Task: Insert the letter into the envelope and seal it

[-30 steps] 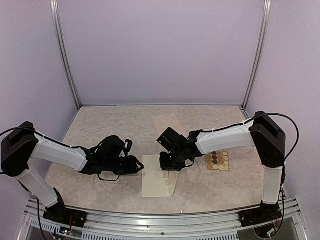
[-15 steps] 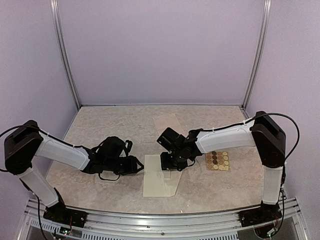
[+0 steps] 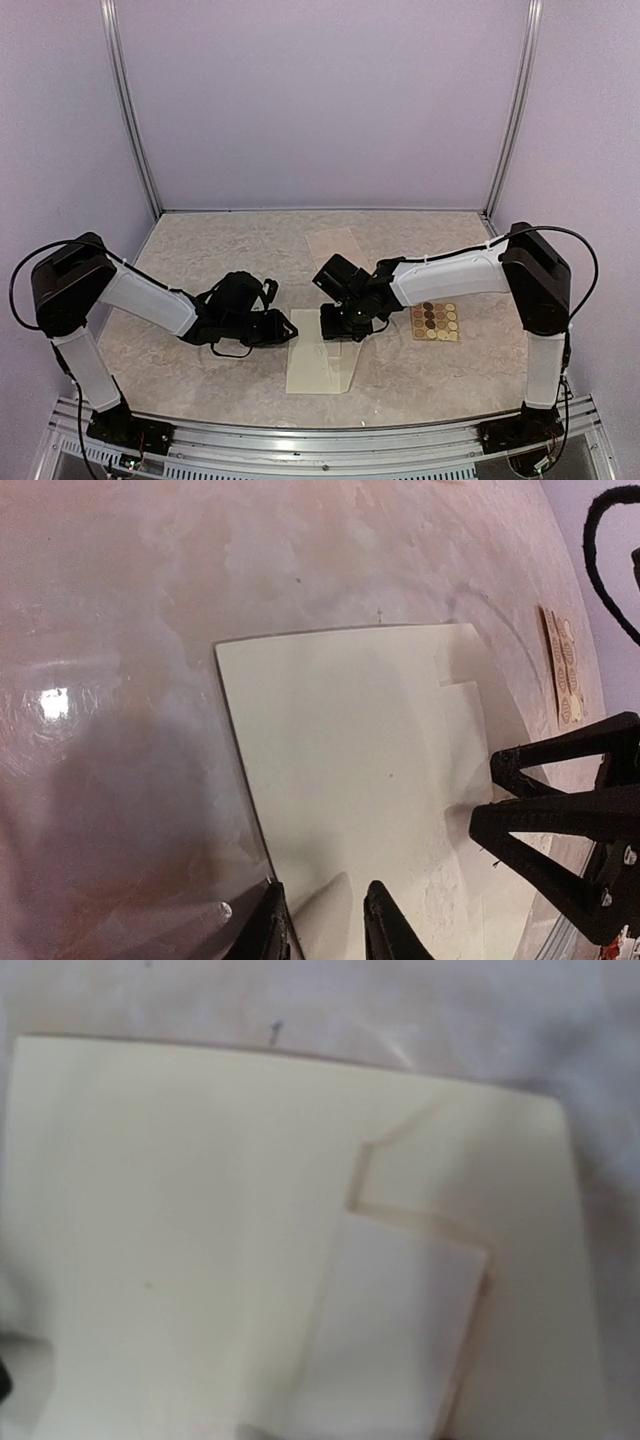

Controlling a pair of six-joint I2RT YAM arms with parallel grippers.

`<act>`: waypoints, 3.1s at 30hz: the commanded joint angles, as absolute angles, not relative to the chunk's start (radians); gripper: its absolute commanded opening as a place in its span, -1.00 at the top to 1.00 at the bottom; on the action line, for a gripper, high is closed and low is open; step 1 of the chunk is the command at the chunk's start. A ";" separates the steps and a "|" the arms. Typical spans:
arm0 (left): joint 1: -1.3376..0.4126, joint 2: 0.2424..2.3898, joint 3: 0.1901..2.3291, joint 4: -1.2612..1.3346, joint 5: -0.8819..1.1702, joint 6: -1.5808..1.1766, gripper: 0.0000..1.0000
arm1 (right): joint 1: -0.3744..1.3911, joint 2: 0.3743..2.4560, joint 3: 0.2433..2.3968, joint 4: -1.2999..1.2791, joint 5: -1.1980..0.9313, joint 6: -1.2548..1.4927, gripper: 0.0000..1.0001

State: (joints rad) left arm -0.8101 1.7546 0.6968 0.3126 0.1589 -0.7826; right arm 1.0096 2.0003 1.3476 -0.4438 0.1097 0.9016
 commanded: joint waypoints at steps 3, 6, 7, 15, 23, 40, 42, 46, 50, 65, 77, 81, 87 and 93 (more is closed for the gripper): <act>-0.806 1.802 0.696 0.317 0.180 -0.778 0.52 | 1.014 2.054 1.391 -0.424 0.074 0.891 0.10; -0.807 1.805 0.693 0.321 0.182 -0.778 0.57 | 1.013 2.066 1.396 -0.417 0.056 0.890 0.11; -0.807 1.807 0.693 0.321 0.183 -0.778 0.58 | 1.013 2.069 1.395 -0.413 0.053 0.891 0.11; -0.812 1.808 0.692 0.324 0.191 -0.785 0.62 | 1.013 2.072 1.400 -0.371 0.002 0.895 0.13; -0.818 1.738 0.653 0.311 0.148 -0.798 0.51 | 1.014 1.996 1.368 -0.397 0.046 0.909 0.05; -0.858 1.661 0.565 0.361 0.215 -0.859 0.28 | 1.056 1.919 1.264 -0.400 0.025 0.965 0.06; -0.866 1.661 0.556 0.378 0.219 -0.869 0.28 | 1.058 1.922 1.261 -0.405 0.029 0.972 0.06; -0.887 1.671 0.553 0.383 0.213 -0.877 0.29 | 1.059 1.933 1.254 -0.407 0.027 0.982 0.04; -0.899 1.680 0.545 0.399 0.212 -0.889 0.29 | 1.060 1.942 1.251 -0.413 0.026 0.989 0.03; -0.917 1.693 0.542 0.405 0.203 -0.903 0.30 | 1.065 1.977 1.255 -0.390 0.002 0.987 -0.01; -0.926 1.704 0.550 0.408 0.212 -0.904 0.31 | 1.078 2.006 1.292 -0.376 -0.045 0.983 0.01; -0.930 1.706 0.554 0.408 0.213 -0.908 0.32 | 1.083 2.017 1.310 -0.379 -0.048 0.980 0.01; -0.937 1.709 0.558 0.408 0.213 -0.912 0.34 | 1.085 2.023 1.321 -0.374 -0.055 0.978 0.01; -0.946 1.697 0.554 0.408 0.205 -0.922 0.35 | 1.086 2.002 1.291 -0.332 -0.077 0.994 0.01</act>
State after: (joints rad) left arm -0.9241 1.6825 0.5598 0.4309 0.1989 -0.9138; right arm 1.0679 1.9915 1.3048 -0.3752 -0.0307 0.9852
